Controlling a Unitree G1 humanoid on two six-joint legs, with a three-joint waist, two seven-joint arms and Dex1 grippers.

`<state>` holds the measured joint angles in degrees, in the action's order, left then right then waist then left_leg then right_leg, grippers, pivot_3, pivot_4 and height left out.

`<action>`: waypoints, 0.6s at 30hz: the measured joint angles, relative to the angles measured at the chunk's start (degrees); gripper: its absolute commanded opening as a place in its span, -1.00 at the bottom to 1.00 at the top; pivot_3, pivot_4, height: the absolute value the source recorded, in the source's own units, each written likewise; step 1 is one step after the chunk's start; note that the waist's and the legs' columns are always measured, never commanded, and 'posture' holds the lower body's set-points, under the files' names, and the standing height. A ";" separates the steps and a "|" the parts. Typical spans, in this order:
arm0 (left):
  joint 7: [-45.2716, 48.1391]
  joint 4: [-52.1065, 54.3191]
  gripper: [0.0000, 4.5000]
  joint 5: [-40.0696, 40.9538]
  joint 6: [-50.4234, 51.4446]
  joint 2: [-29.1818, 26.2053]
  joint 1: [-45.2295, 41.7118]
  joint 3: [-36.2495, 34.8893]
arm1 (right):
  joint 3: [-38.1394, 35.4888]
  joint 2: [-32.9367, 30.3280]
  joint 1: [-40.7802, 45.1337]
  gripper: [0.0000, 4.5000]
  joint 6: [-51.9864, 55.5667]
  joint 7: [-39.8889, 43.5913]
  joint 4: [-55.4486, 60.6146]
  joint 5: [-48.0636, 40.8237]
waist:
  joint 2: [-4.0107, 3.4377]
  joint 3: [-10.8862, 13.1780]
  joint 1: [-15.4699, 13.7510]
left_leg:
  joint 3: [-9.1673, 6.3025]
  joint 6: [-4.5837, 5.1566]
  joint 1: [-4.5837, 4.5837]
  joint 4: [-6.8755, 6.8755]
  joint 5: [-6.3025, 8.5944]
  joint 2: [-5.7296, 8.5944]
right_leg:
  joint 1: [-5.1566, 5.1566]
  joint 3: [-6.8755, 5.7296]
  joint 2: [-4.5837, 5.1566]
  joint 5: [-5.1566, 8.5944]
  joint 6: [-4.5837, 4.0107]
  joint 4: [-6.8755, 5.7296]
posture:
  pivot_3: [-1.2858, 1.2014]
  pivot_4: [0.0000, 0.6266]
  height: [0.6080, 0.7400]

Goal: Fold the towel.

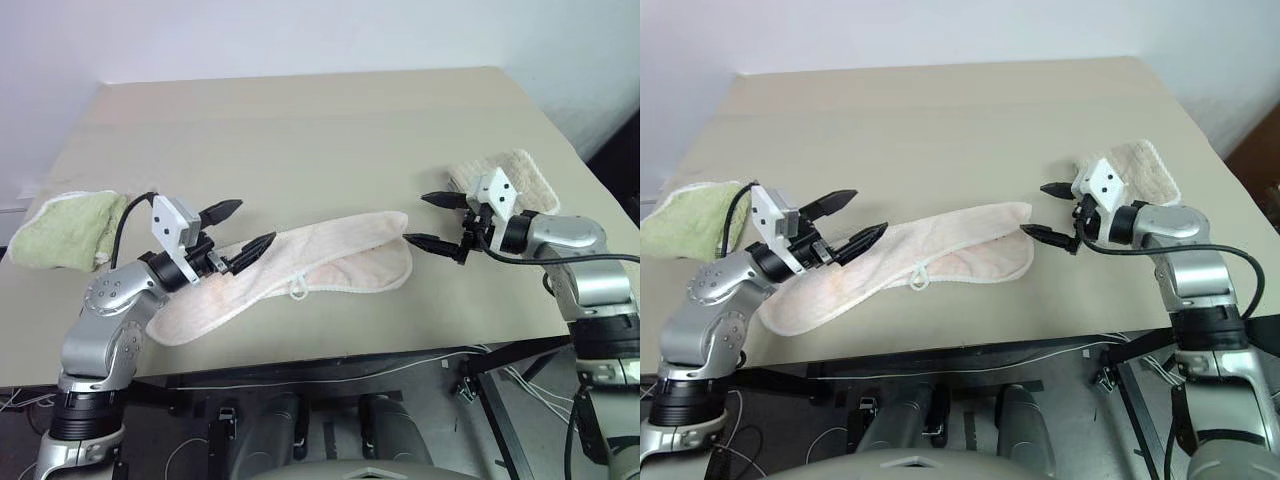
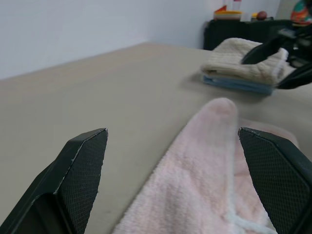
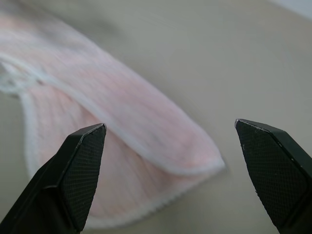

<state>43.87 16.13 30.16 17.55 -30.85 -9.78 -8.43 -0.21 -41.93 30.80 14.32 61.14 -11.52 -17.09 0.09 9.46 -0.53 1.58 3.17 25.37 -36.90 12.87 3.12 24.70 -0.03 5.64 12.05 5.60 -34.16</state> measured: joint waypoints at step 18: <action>2.15 -0.41 1.00 -4.39 -5.18 2.93 3.23 5.52 | 8.80 2.92 10.54 0.98 -21.00 -2.84 -20.40 17.20 | -0.02 0.00 0.36 | 0.00 -0.02 -0.01 -0.02 -0.02 0.00 | 0.01 -0.01 -0.03 -0.01 0.00 -0.04 | 0.03 -0.52 1.00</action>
<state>46.03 15.72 25.77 12.37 -27.92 -6.55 -2.91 8.58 -39.01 41.34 -6.68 58.30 -31.92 0.12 0.08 9.47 -0.17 1.59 3.15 25.36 -36.92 12.85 3.13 24.71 -0.04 5.61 12.03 5.60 -34.20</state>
